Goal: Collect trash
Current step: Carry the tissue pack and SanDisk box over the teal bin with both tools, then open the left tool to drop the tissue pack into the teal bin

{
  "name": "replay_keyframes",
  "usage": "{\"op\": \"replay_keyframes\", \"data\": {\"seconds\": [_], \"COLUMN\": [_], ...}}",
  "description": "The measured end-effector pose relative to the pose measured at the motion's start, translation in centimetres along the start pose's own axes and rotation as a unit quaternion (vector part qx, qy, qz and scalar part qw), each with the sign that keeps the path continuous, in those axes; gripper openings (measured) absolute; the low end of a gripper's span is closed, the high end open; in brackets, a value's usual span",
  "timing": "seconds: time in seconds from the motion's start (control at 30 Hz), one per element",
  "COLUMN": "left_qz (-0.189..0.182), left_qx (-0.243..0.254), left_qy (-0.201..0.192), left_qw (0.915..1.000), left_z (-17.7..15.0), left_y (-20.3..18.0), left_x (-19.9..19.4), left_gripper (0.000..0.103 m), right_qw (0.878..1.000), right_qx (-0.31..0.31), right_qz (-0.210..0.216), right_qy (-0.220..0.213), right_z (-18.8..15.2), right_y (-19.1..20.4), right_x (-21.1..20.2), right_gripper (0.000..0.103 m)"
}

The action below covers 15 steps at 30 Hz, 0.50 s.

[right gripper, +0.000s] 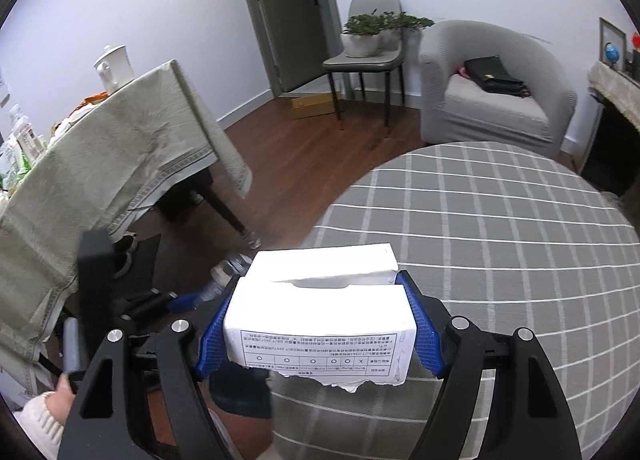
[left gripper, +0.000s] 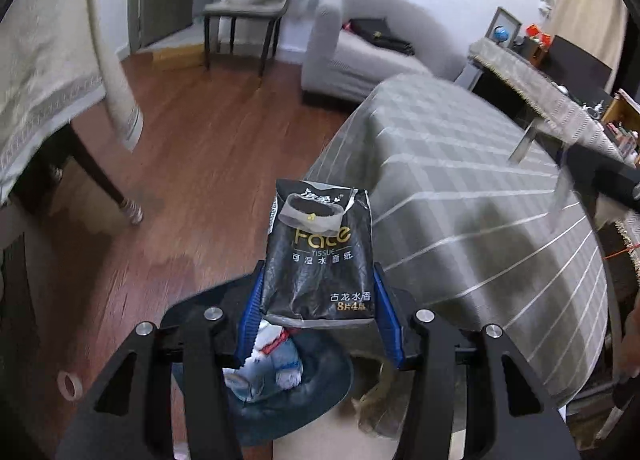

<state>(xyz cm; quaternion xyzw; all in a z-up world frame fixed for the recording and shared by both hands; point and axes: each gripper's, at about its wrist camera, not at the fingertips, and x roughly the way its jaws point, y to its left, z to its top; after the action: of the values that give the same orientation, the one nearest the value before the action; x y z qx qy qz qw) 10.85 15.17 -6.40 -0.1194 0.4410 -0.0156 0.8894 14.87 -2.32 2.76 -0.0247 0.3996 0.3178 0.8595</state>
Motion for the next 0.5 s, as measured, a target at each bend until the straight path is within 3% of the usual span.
{"op": "replay_keyframes", "data": {"seconds": [0.5], "left_qz": [0.015], "left_qx": [0.018], "left_qy": [0.125], "left_qw": [0.9919], "left_z": [-6.5], "left_y": [3.8], "left_x": [5.6], "left_gripper": [0.053], "right_qw": [0.999], "right_qx": [-0.006], "right_qz": [0.034], "right_qy": [0.029], "right_z": [-0.1], "right_y": [4.8], "right_x": [4.4], "right_gripper": [0.076]}}
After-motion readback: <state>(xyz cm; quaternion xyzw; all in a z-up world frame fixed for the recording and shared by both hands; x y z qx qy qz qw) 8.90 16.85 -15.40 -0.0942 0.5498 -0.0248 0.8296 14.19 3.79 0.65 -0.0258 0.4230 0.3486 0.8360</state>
